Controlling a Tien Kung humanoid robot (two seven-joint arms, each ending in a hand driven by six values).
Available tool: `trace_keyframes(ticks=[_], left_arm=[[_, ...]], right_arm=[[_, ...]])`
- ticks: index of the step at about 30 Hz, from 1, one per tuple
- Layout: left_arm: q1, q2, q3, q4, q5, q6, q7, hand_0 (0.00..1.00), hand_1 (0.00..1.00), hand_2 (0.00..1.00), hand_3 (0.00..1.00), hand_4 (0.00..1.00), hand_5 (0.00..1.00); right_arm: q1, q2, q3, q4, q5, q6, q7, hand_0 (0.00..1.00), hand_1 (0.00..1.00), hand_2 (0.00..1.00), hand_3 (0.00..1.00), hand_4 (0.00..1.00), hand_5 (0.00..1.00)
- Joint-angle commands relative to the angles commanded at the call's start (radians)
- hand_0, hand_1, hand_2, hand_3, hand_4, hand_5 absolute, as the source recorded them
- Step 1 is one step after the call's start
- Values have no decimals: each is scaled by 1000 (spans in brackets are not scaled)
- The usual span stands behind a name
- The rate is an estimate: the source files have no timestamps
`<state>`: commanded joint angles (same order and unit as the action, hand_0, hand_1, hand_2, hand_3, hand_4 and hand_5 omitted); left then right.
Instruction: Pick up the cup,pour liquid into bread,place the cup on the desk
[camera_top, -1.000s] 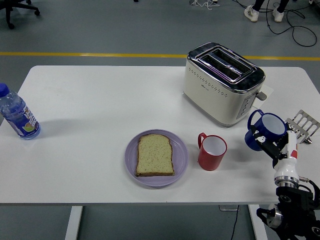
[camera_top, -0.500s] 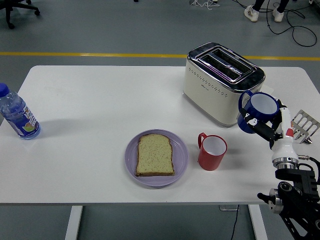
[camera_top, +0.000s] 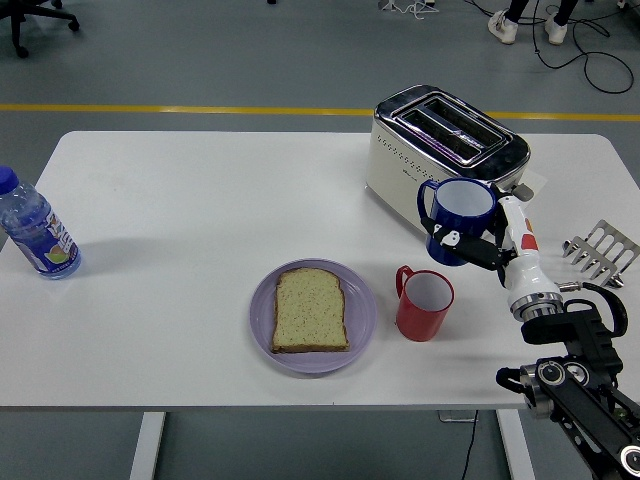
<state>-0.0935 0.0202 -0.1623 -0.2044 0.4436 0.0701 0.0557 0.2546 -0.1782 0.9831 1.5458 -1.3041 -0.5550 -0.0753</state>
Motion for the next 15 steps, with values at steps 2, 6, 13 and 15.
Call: trace_keyframes(ticks=[2,6,13,15], left_arm=[[0,1,-2,0,0,0,0,638,648,660,557,328,831],[0,2,-2,0,0,0,0,638,647,660,558,327,831],[3,2,0,1,-2,0,0,638,647,659,558,327,831],[4,2,1,1,-4,0,0,638,647,659,558,327,831]], right_arm=[[12,-2,-17,11,-25,5,-16,350,321,532,540,690,2],[42,-3,-55,23,-104,11,-59,348,317,531,540,689,2],[93,-3,-119,15,-280,15,-146,339,315,530,541,677,2],[107,-3,-135,9,-331,17,-169,339,315,530,541,677,2]])
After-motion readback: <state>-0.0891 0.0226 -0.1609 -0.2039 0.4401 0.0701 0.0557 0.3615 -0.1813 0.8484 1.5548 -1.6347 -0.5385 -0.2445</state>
